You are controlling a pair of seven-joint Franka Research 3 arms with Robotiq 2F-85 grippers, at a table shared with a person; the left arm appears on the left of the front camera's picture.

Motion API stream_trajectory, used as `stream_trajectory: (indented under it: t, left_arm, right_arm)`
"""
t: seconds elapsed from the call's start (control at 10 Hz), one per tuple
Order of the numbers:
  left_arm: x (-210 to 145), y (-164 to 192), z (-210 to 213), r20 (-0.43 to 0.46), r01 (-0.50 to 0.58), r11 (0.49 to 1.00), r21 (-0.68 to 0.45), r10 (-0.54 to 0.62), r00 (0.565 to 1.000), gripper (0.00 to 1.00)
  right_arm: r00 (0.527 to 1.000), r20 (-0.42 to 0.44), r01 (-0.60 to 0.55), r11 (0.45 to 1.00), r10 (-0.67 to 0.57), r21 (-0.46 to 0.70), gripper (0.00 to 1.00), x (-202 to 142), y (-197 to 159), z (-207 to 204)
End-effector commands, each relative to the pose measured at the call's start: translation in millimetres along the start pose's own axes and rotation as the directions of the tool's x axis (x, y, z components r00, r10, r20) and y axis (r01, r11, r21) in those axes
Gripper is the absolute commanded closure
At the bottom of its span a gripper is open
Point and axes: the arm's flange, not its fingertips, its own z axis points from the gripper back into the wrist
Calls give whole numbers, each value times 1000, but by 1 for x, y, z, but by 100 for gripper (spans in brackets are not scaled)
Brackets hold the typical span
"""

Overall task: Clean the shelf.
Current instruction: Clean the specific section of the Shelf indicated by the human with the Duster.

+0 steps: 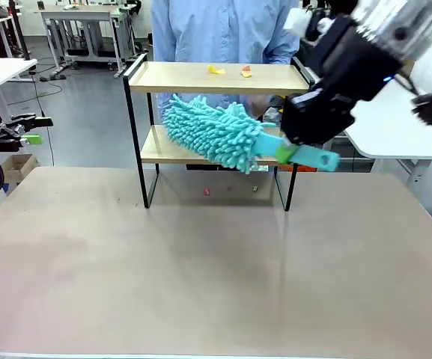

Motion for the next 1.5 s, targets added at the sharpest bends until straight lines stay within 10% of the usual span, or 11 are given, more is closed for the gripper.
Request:
stream_trajectory:
  t: [0.0, 0.5, 0.7, 1.4]
  left_arm:
    - [2, -2, -1, -5, 13, 1000, -7, -13, 1000, 0]
    - [2, -2, -1, -5, 13, 1000, -7, -13, 1000, 0]
    - [2, -2, -1, -5, 13, 1000, -7, -13, 1000, 0]
    - [2, -2, -1, -5, 13, 1000, -7, -13, 1000, 0]
  right_arm:
    - [999, 13, 35, 993, -37, 116, 87, 18, -3, -6]
    - [1000, -6, 13, 1000, -13, 14, 87, 5, 2, -7]
    - [985, 128, 140, 965, -114, -223, 87, 26, 66, -31]
    - [940, 250, 301, 909, -232, -287, 87, 105, 156, -107]
